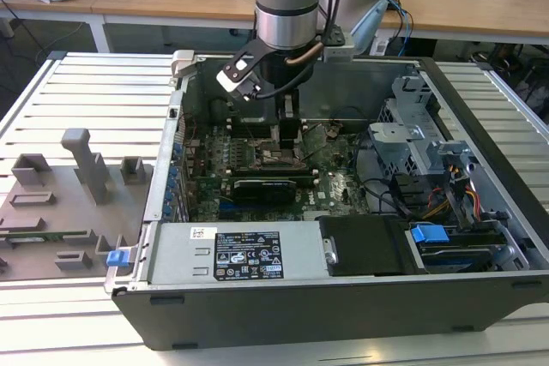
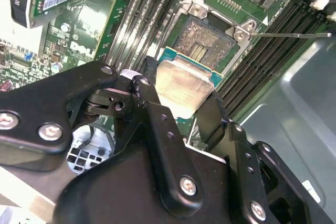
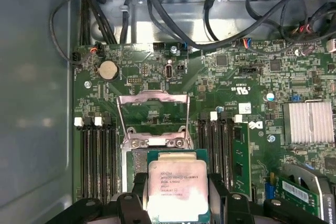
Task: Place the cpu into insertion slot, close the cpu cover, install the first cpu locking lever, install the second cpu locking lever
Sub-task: 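Place the cpu into insertion slot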
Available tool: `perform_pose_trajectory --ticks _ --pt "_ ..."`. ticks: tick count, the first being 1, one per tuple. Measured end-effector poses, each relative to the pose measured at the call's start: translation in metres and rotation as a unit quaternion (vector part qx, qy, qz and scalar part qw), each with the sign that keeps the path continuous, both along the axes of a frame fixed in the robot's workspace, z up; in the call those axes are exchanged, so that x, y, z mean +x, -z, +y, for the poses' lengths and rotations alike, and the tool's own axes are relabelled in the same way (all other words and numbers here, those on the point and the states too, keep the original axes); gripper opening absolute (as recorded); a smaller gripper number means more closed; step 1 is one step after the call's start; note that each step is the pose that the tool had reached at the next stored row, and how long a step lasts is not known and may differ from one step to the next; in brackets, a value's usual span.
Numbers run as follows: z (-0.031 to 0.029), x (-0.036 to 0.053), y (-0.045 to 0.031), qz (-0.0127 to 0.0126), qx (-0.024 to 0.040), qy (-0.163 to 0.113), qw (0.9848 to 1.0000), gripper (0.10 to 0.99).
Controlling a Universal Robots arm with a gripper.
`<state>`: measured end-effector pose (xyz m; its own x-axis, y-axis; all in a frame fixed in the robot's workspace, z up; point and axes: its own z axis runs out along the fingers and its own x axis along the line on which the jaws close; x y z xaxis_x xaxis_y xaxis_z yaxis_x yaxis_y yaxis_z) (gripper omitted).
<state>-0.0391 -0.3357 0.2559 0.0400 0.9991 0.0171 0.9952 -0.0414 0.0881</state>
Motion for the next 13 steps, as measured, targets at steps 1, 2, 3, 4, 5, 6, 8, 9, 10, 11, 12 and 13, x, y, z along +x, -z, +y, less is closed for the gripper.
perform_pose_trajectory --ticks 1,2,3,4,5,6,8,9,10,11,12,13 --pt "0.0 -0.0004 0.0011 0.0 -0.0001 0.0 1.0 0.541" --pt "0.0 -0.0006 0.002 0.0 -0.0001 0.0 1.0 0.541" --pt "0.0 -0.0009 0.0032 0.0 -0.0001 0.0 1.0 0.541" --pt "0.0 -0.0011 0.0042 0.0 -0.0001 0.0 1.0 0.541" --pt "0.0 -0.0012 0.006 0.0 -0.0001 0.0 1.0 0.541" --pt "0.0 -0.0013 0.0069 0.0 0.0 0.0 1.0 0.541" --pt "0.0 -0.0015 0.0096 0.0 -0.0001 0.0 1.0 0.541" --pt "0.0 -0.0015 0.0107 0.0 0.0 0.0 1.0 0.541" --pt "0.0 -0.0015 0.0115 0.0 0.0 0.0 1.0 0.541" --pt "0.0 -0.0015 0.013 0.0 -0.0001 0.0 1.0 0.541" --pt "0.0 -0.0015 0.0145 0.0 -0.0001 0.0 1.0 0.541" --pt "0.0 -0.0016 0.0156 0.0 -0.0001 0.0 1.0 0.541"
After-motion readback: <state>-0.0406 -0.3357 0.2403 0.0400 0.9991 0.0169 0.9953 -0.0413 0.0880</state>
